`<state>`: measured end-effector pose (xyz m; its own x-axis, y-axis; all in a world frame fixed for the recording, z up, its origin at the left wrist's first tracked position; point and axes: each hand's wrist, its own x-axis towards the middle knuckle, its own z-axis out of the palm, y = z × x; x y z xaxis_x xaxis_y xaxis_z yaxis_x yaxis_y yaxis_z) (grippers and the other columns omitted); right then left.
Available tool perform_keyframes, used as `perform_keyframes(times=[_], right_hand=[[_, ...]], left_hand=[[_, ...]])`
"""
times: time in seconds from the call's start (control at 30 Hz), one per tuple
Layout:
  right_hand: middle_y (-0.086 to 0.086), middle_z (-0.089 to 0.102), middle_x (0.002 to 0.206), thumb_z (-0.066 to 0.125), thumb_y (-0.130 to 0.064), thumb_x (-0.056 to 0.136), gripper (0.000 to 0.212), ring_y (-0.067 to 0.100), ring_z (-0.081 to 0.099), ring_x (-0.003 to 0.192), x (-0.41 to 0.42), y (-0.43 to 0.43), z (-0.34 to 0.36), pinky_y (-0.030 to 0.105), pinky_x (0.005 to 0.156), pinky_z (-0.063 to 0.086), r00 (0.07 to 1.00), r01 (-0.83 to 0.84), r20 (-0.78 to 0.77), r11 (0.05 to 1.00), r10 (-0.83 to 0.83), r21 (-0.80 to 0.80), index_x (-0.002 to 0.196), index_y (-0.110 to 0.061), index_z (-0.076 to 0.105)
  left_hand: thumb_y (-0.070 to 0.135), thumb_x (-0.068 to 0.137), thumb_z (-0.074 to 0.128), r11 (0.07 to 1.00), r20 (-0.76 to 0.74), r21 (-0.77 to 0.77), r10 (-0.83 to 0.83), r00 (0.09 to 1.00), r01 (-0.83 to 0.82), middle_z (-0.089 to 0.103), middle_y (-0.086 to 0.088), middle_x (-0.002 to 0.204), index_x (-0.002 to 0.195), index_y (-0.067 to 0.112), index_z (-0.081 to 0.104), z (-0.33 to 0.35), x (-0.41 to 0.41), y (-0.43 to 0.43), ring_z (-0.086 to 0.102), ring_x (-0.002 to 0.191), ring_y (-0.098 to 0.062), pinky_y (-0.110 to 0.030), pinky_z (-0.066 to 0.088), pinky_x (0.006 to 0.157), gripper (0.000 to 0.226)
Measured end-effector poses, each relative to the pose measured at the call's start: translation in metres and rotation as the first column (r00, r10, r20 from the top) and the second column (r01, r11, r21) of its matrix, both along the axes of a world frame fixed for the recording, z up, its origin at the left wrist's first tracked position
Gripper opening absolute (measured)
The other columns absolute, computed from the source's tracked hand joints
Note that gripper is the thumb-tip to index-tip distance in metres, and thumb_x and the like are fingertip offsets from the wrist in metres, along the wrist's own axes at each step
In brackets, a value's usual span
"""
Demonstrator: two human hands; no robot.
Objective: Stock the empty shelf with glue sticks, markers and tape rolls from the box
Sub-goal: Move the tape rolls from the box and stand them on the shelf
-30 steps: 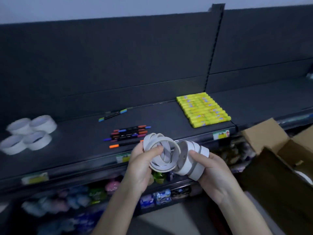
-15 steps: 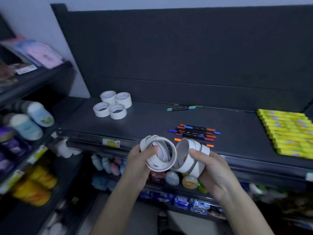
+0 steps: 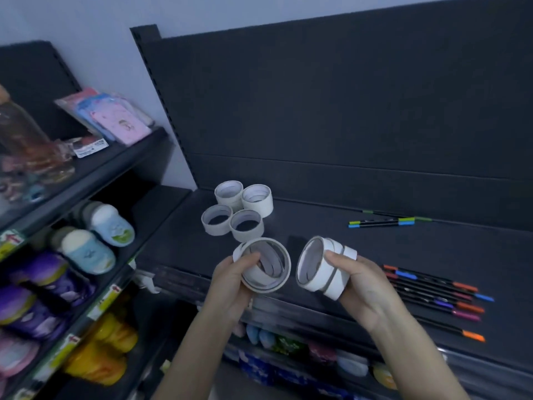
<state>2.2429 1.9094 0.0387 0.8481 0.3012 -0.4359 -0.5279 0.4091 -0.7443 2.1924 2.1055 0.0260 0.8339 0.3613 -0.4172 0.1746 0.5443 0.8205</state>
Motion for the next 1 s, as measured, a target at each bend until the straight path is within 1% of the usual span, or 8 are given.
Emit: perform_keyframes(times=[0.23, 0.4, 0.5, 0.57, 0.67, 0.8, 0.9, 1.0], right_hand=[[0.014, 0.073, 0.099, 0.069, -0.011, 0.079, 0.031, 0.028, 0.069, 0.086, 0.037, 0.060, -0.021, 0.041, 0.078, 0.053, 0.990, -0.102, -0.099, 0.995, 0.101, -0.003, 0.109, -0.002, 0.068], [0.012, 0.074, 0.097, 0.067, -0.013, 0.084, 0.022, 0.024, 0.072, 0.080, 0.051, 0.091, -0.031, 0.037, 0.069, 0.056, 0.970, -0.161, -0.176, 0.986, 0.168, 0.052, 0.105, -0.005, 0.070], [0.008, 0.073, 0.092, 0.066, -0.014, 0.083, 0.026, 0.020, 0.071, 0.074, 0.056, 0.105, -0.037, 0.034, 0.063, 0.056, 0.958, -0.129, -0.243, 0.986, 0.151, 0.103, 0.108, -0.006, 0.070], [0.006, 0.073, 0.082, 0.062, -0.016, 0.087, 0.015, 0.018, 0.070, 0.067, 0.057, 0.111, -0.041, 0.032, 0.059, 0.056, 0.953, -0.121, -0.262, 0.984, 0.152, 0.134, 0.091, -0.006, 0.074], [0.003, 0.067, 0.058, 0.055, -0.016, 0.092, 0.040, 0.015, 0.065, 0.048, 0.059, 0.120, -0.040, 0.026, 0.046, 0.053, 0.948, -0.069, -0.297, 0.985, 0.115, 0.161, 0.056, -0.008, 0.072], [0.002, 0.057, 0.061, 0.067, -0.020, 0.075, 0.012, 0.014, 0.056, 0.051, 0.063, 0.131, -0.042, 0.025, 0.053, 0.052, 0.930, -0.057, -0.355, 0.993, 0.090, 0.104, 0.073, -0.008, 0.065], [0.002, 0.054, 0.064, 0.065, -0.022, 0.076, 0.016, 0.012, 0.053, 0.048, 0.066, 0.132, -0.049, 0.022, 0.051, 0.049, 0.912, -0.027, -0.405, 0.996, 0.061, 0.090, 0.076, -0.006, 0.064], [0.002, 0.057, 0.064, 0.064, -0.025, 0.074, 0.018, 0.012, 0.055, 0.049, 0.068, 0.130, -0.049, 0.022, 0.053, 0.049, 0.916, -0.051, -0.396, 0.998, 0.065, 0.047, 0.078, -0.007, 0.065]], left_hand=[[0.004, 0.088, 0.056, 0.995, -0.108, -0.072, 0.058, 0.992, -0.066, 0.066, -0.020, 0.104, 0.109, -0.002, 0.063, -0.020, 0.023, 0.056, 0.063, 0.097, -0.032, -0.042, 0.051, 0.081, 0.022], [-0.002, 0.089, 0.049, 0.992, -0.132, -0.116, 0.038, 0.990, -0.053, 0.063, -0.009, 0.065, 0.078, 0.003, 0.062, -0.027, 0.033, 0.092, 0.064, 0.055, -0.016, -0.027, 0.054, 0.053, 0.018], [-0.002, 0.089, 0.047, 0.984, -0.158, -0.175, -0.003, 0.987, -0.026, 0.063, -0.008, 0.066, 0.077, 0.002, 0.063, -0.033, 0.042, 0.111, 0.063, 0.056, -0.015, -0.024, 0.053, 0.051, 0.021], [-0.002, 0.087, 0.048, 0.980, -0.203, -0.200, -0.047, 0.978, 0.006, 0.060, -0.007, 0.067, 0.081, 0.003, 0.062, -0.037, 0.048, 0.125, 0.059, 0.059, -0.014, -0.026, 0.055, 0.057, 0.015], [-0.005, 0.087, 0.047, 0.984, -0.259, -0.165, -0.104, 0.960, 0.062, 0.062, -0.008, 0.078, 0.083, 0.000, 0.063, -0.042, 0.058, 0.147, 0.062, 0.070, -0.014, -0.023, 0.056, 0.067, 0.017], [-0.006, 0.089, 0.048, 0.983, -0.316, -0.054, -0.185, 0.931, 0.177, 0.060, -0.012, 0.086, 0.083, 0.000, 0.061, -0.044, 0.067, 0.172, 0.061, 0.082, -0.019, -0.030, 0.052, 0.070, 0.016], [-0.003, 0.089, 0.052, 0.956, -0.313, 0.075, -0.246, 0.917, 0.282, 0.056, -0.008, 0.073, 0.074, 0.006, 0.057, -0.042, 0.068, 0.189, 0.059, 0.070, -0.017, -0.030, 0.051, 0.054, 0.018], [-0.002, 0.089, 0.054, 0.942, -0.228, 0.100, -0.292, 0.929, 0.321, 0.065, -0.007, 0.070, 0.080, 0.005, 0.063, -0.036, 0.070, 0.196, 0.065, 0.061, -0.015, -0.033, 0.055, 0.056, 0.015]])
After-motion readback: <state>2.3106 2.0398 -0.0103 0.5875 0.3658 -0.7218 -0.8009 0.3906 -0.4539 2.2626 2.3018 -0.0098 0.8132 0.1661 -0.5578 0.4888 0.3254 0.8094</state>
